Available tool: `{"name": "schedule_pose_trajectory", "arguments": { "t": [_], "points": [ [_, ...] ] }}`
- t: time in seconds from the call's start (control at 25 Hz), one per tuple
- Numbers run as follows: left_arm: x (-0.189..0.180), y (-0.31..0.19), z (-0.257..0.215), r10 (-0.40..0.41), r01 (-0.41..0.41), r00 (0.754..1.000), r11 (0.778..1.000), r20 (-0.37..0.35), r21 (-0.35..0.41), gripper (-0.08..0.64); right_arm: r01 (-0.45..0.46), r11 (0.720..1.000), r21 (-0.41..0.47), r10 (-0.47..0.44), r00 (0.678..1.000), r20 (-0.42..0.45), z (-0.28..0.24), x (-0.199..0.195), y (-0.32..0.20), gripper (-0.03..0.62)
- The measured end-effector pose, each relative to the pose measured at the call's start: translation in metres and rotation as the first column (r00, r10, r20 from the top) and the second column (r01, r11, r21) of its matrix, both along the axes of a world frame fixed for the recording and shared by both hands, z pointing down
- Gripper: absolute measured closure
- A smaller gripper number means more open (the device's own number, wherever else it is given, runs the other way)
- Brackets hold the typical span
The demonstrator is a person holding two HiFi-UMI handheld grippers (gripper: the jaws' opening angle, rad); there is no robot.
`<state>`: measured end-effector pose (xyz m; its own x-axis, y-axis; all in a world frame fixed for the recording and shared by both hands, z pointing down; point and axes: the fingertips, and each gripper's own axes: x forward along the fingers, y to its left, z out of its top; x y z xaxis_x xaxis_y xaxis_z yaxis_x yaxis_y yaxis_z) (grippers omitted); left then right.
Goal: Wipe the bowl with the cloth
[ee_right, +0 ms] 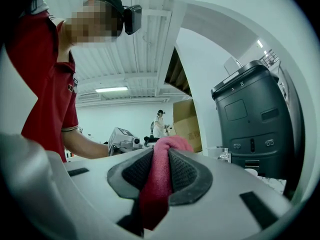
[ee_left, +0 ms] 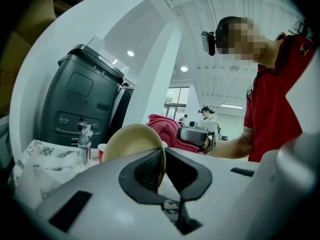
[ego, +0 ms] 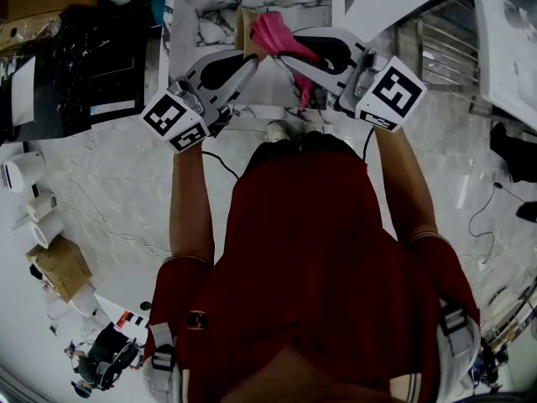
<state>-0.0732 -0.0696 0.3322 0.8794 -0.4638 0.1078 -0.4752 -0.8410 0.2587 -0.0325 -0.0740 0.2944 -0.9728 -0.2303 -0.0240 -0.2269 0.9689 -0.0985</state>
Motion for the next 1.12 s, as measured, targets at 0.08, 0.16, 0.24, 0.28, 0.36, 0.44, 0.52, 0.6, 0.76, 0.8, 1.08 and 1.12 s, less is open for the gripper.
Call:
{"name": "schedule_pose_trajectory", "arguments": {
  "t": [0.08, 0.16, 0.24, 0.28, 0.36, 0.44, 0.52, 0.6, 0.76, 0.8, 1.08, 1.12],
  "points": [
    [0.001, 0.002, 0.001, 0.008, -0.008, 1.0, 1.0, 0.013, 0.004, 0.54, -0.014, 1.0, 0.002, 0.014, 1.0, -0.005, 0.0, 0.0, -0.001, 0.503],
    [0.002, 0.003, 0.001, 0.014, -0.014, 1.0, 1.0, 0.024, 0.01, 0.54, -0.03, 1.0, 0.004, 0.03, 1.0, -0.009, 0.0, 0.0, -0.002, 0.503],
    [0.002, 0.004, 0.001, 0.014, -0.015, 0.999, 1.0, 0.033, 0.015, 0.54, -0.049, 0.999, 0.006, 0.049, 0.999, -0.013, 0.0, 0.001, -0.003, 0.503],
    [0.003, 0.005, 0.002, 0.012, -0.012, 0.999, 1.0, 0.039, 0.018, 0.54, -0.061, 0.998, 0.007, 0.061, 0.998, -0.013, 0.0, 0.003, -0.004, 0.503],
    [0.002, 0.004, 0.004, 0.001, -0.002, 0.998, 1.0, 0.064, 0.024, 0.54, -0.091, 0.996, 0.011, 0.091, 0.996, -0.012, 0.0, 0.004, -0.006, 0.503],
    [0.002, 0.002, 0.009, -0.016, 0.013, 0.994, 0.999, 0.111, 0.03, 0.54, -0.126, 0.992, 0.014, 0.126, 0.992, -0.013, 0.0, 0.006, -0.01, 0.503],
    [0.001, -0.001, 0.014, -0.034, 0.029, 0.986, 0.999, 0.165, 0.036, 0.54, -0.163, 0.986, 0.017, 0.163, 0.986, -0.023, 0.002, 0.007, -0.013, 0.503],
    [0.0, -0.003, 0.019, -0.049, 0.041, 0.974, 0.998, 0.22, 0.041, 0.54, -0.195, 0.981, 0.022, 0.196, 0.98, -0.041, 0.004, 0.007, -0.014, 0.503],
    [-0.003, -0.009, 0.027, -0.079, 0.066, 0.945, 0.996, 0.317, 0.051, 0.54, -0.235, 0.971, 0.033, 0.237, 0.969, -0.063, 0.007, 0.005, -0.015, 0.503],
    [-0.004, -0.01, 0.028, -0.089, 0.077, 0.939, 0.996, 0.332, 0.052, 0.54, -0.241, 0.97, 0.032, 0.242, 0.968, -0.065, 0.008, 0.004, -0.014, 0.503],
    [-0.014, -0.022, 0.034, -0.195, 0.185, 0.903, 0.981, 0.383, 0.061, 0.54, -0.289, 0.957, 0.02, 0.29, 0.953, -0.088, 0.018, -0.003, -0.012, 0.503],
    [-0.016, -0.024, 0.034, -0.212, 0.203, 0.9, 0.977, 0.381, 0.066, 0.54, -0.3, 0.954, 0.018, 0.301, 0.949, -0.092, 0.02, -0.003, -0.013, 0.503]
  ]
}}
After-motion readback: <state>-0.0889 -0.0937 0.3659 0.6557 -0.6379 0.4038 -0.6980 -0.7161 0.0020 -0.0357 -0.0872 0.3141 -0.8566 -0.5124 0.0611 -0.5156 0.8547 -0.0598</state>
